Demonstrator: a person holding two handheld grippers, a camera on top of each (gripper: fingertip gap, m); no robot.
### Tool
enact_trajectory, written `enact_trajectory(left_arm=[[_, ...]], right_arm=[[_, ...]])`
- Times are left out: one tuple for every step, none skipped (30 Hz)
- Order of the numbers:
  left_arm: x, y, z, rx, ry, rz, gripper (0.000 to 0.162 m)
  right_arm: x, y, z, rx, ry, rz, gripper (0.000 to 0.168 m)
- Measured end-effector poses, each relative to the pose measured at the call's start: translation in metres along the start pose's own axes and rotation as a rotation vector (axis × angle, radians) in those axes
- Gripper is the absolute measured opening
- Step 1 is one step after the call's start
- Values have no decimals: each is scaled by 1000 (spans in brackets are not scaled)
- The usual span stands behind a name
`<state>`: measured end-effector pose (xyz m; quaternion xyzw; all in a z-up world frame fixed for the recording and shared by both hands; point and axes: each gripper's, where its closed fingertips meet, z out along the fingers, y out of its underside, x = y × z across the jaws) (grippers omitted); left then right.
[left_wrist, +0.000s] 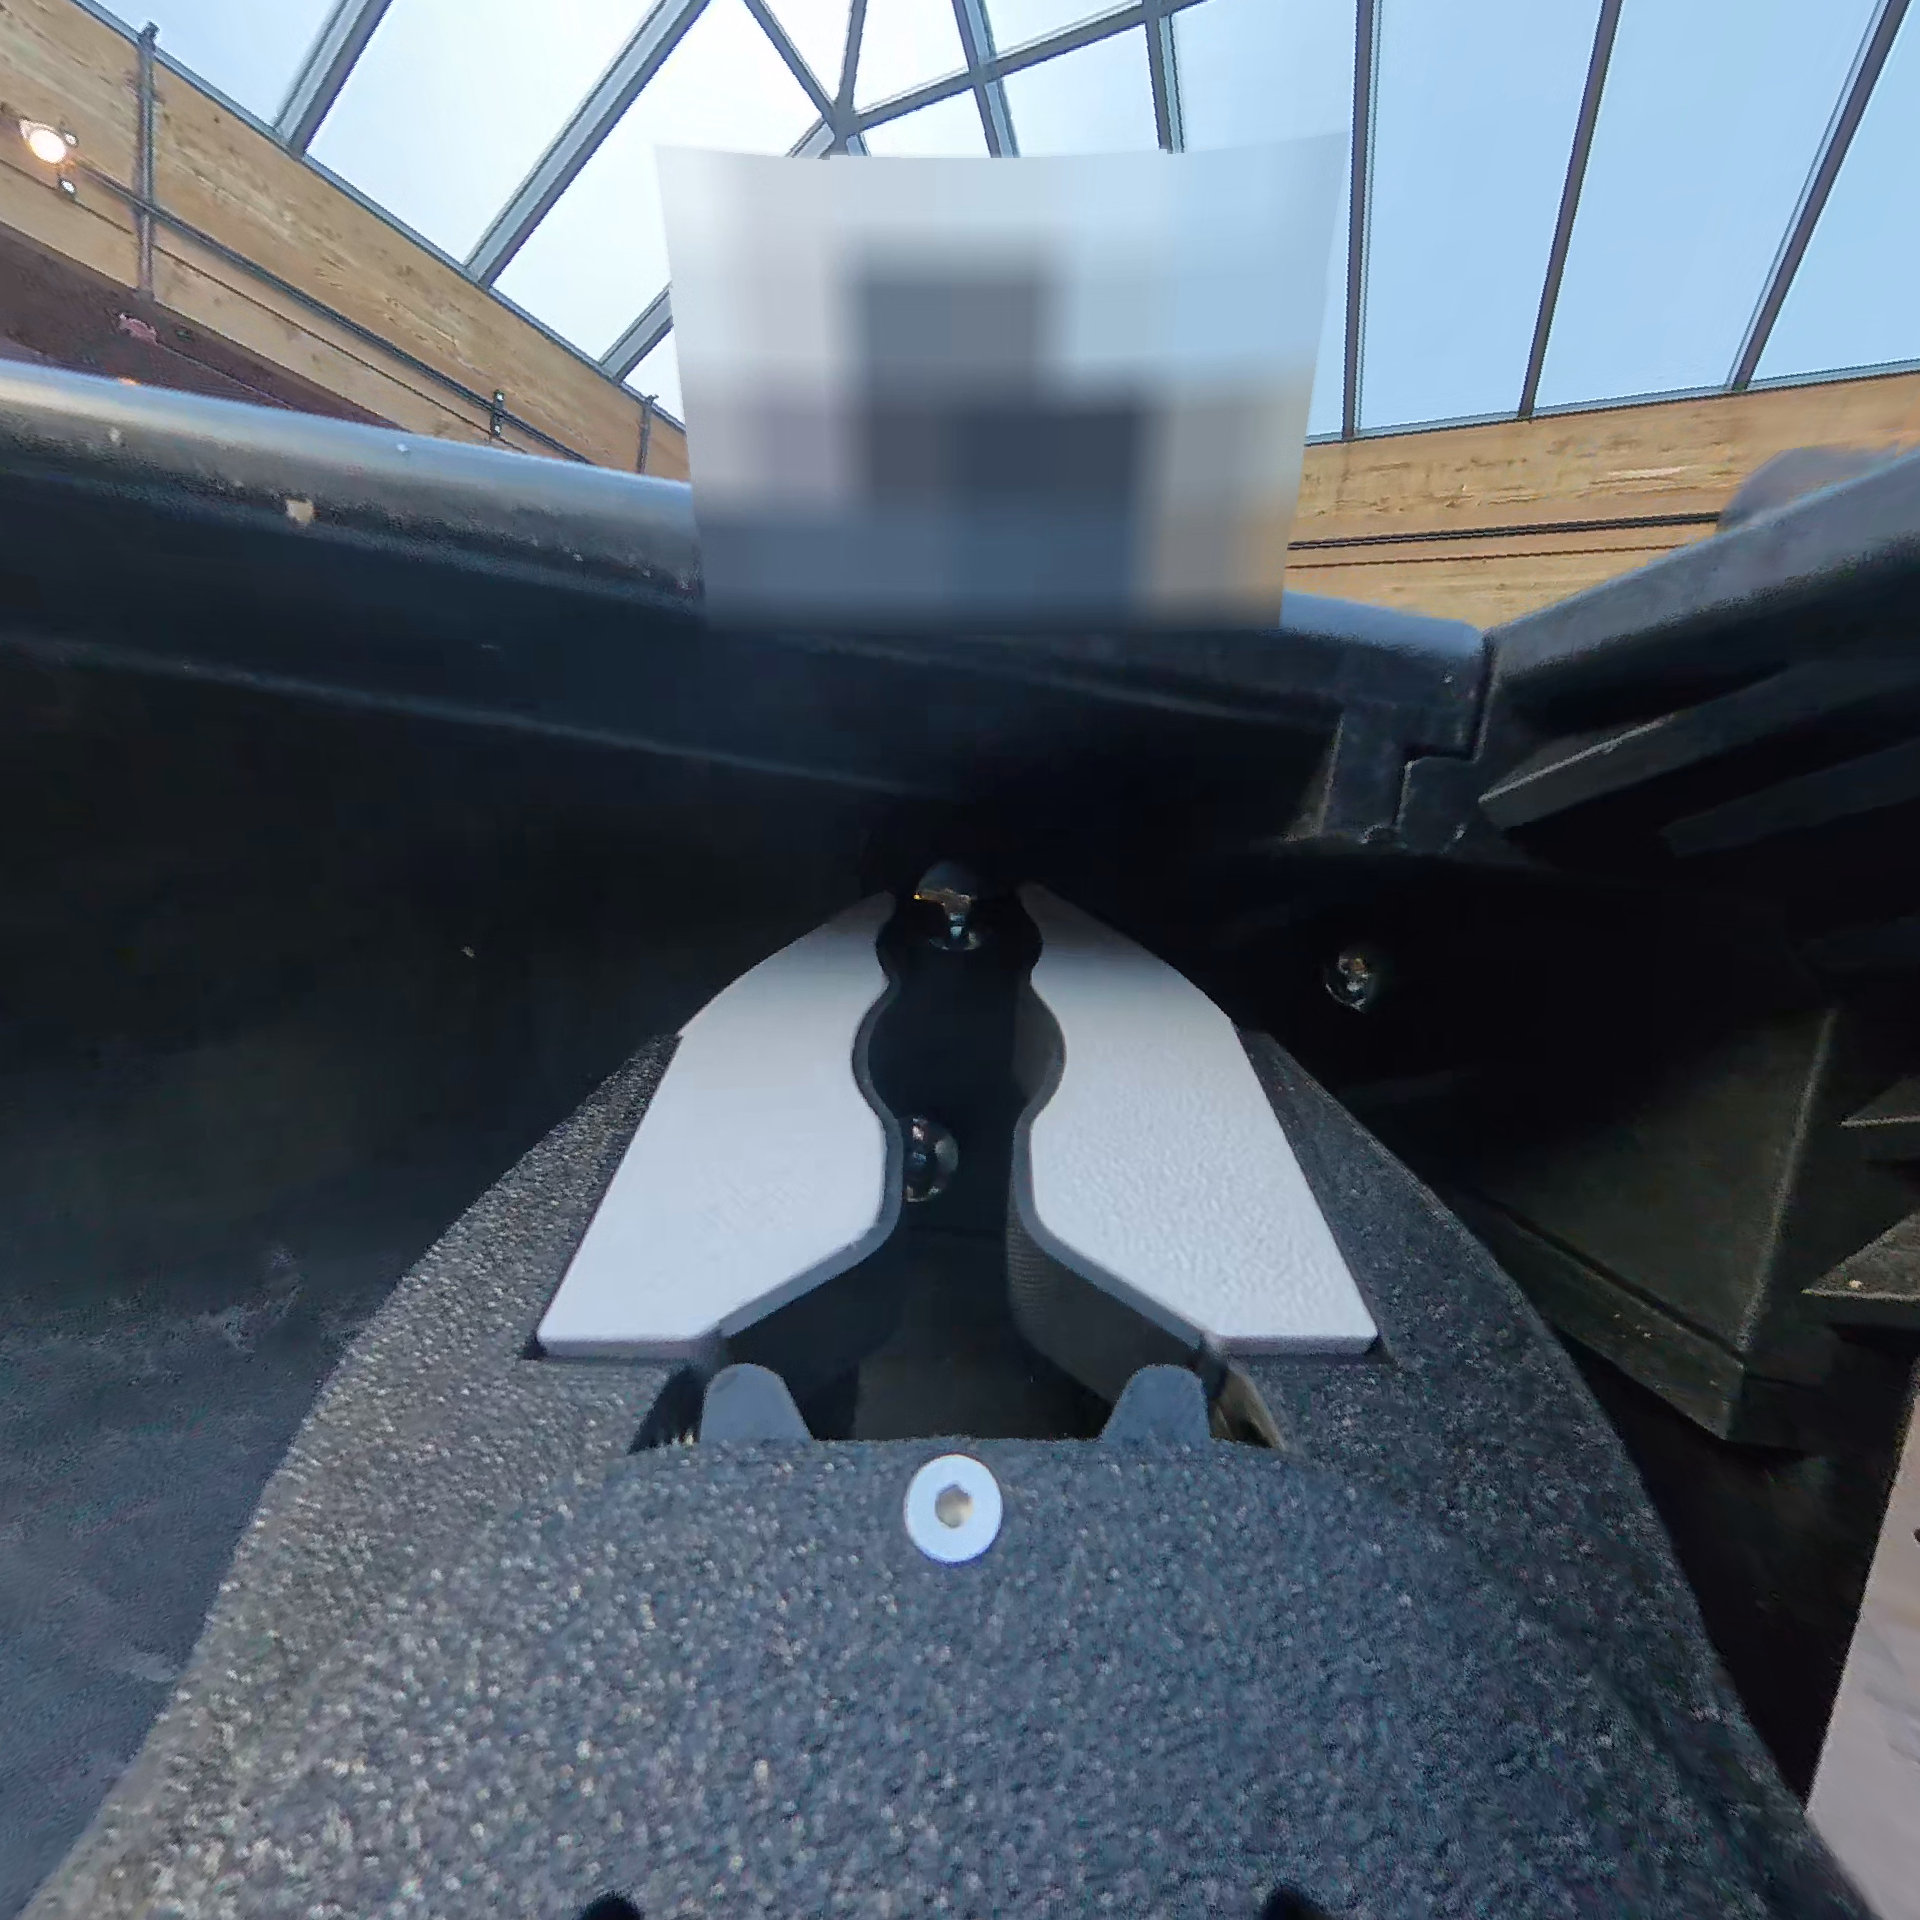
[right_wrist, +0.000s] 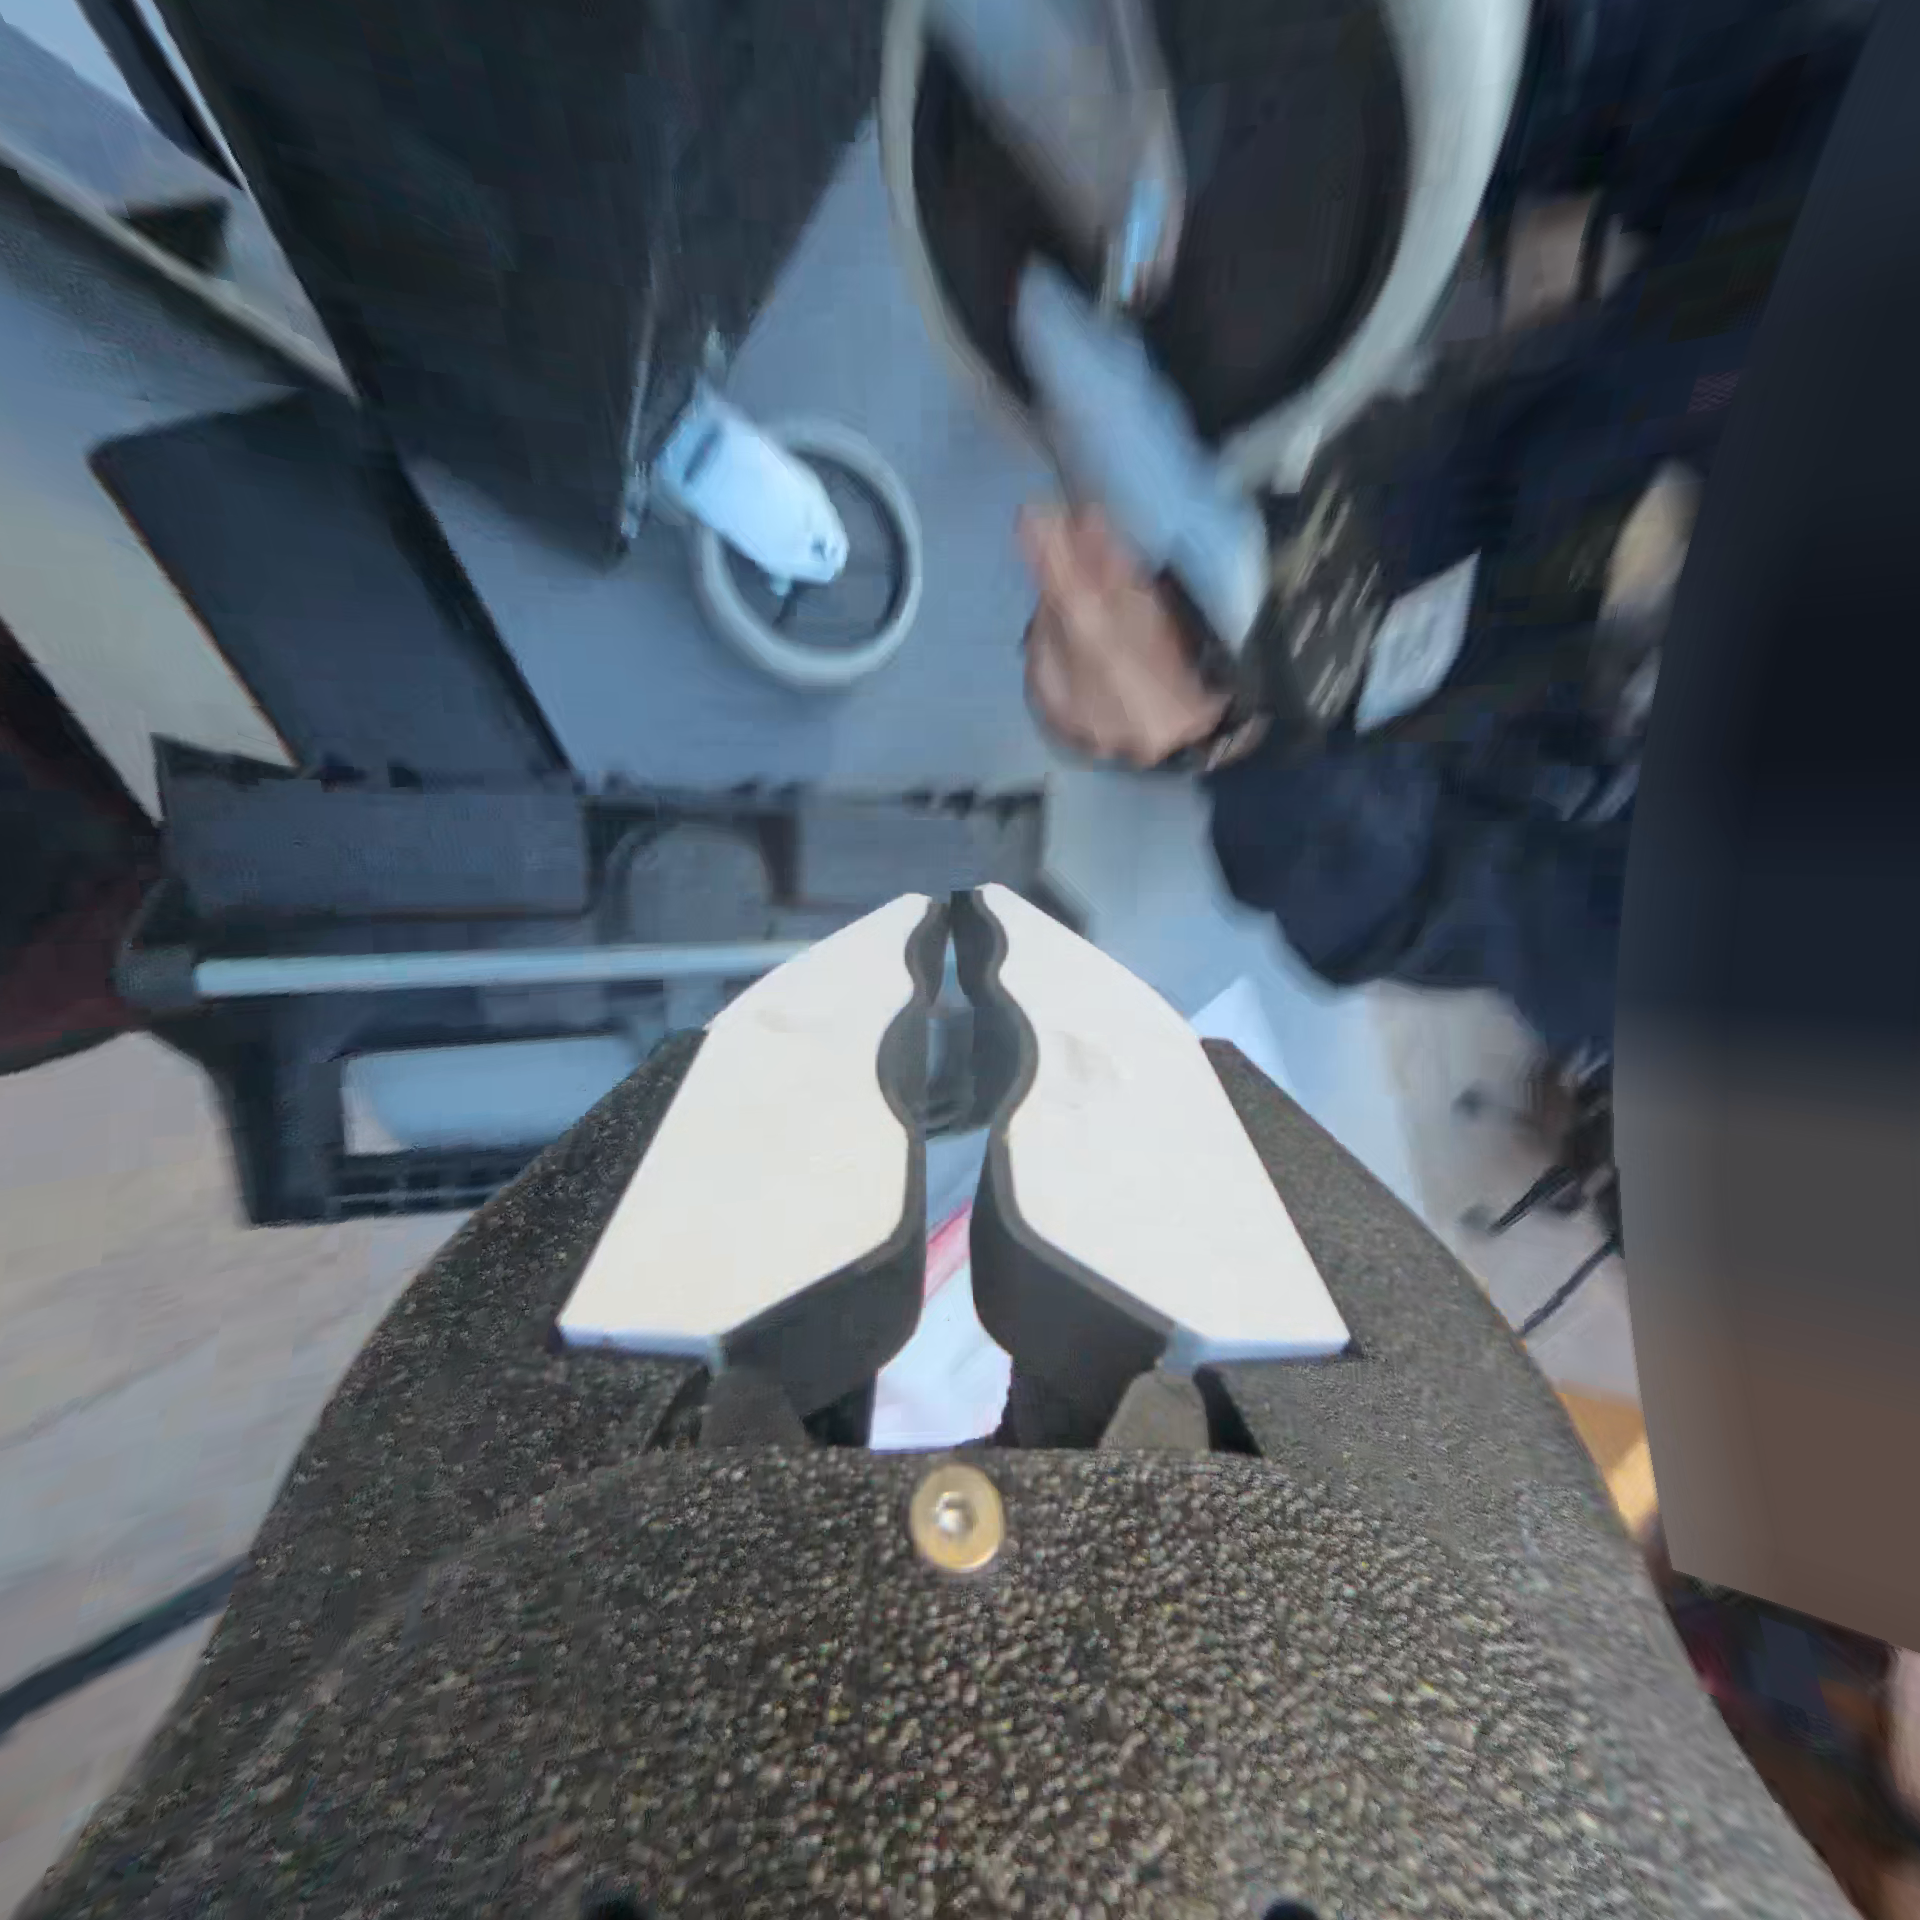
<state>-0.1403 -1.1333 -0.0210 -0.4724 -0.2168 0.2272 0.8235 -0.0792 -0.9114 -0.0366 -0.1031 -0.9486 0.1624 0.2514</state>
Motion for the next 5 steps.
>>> enact_trajectory(left_arm=[[0,0,0,-4,-1,-2,16],[0,0,0,-7,-2,-4,16],[0,0,0,-11,-2,-7,16],[0,0,0,-16,-1,-7,16],[0,0,0,-24,1,-4,16]], right_arm=[[14,-39,-5,29,2,-114,5],[23,-73,-8,44,1,-224,5],[31,-105,-10,54,-2,-323,5],[34,-132,-11,63,-15,-407,5],[35,-156,-11,68,-37,-474,5]])
